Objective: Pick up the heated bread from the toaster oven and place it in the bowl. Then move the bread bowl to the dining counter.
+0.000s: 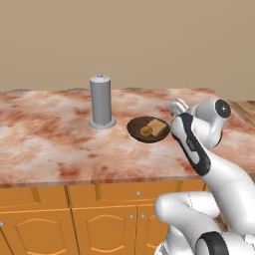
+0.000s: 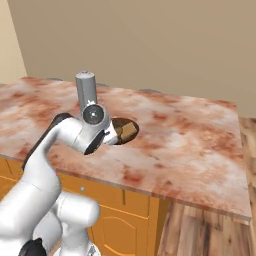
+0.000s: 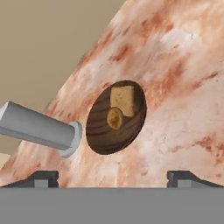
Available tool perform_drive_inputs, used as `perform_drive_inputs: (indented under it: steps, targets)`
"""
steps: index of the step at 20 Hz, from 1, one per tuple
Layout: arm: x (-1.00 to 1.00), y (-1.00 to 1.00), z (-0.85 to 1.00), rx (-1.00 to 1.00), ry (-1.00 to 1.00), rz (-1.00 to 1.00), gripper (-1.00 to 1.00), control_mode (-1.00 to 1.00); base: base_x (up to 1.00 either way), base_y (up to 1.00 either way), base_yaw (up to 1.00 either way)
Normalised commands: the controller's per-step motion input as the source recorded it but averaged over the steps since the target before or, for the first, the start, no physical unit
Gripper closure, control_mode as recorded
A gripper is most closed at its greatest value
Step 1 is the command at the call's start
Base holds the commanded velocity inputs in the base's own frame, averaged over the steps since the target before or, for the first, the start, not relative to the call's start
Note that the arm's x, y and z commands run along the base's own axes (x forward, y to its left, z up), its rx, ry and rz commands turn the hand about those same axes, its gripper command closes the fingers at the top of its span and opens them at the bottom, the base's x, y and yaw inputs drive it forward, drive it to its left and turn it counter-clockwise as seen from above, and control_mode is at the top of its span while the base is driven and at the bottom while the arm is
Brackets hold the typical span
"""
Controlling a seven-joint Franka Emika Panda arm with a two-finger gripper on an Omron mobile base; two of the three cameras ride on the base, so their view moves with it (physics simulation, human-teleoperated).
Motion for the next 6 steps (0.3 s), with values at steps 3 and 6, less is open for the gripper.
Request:
perform_drive_inputs:
  steps: [3, 6]
  targets:
    - [-0.91, 0.05, 1.00, 0.00, -0.59, 0.11, -1.00, -1.00, 0.00, 0.00, 0.00]
    - [-0.50, -0.06, 0.29, 0.13, -0.61, 0.03, -1.00, -1.00, 0.00, 0.00, 0.00]
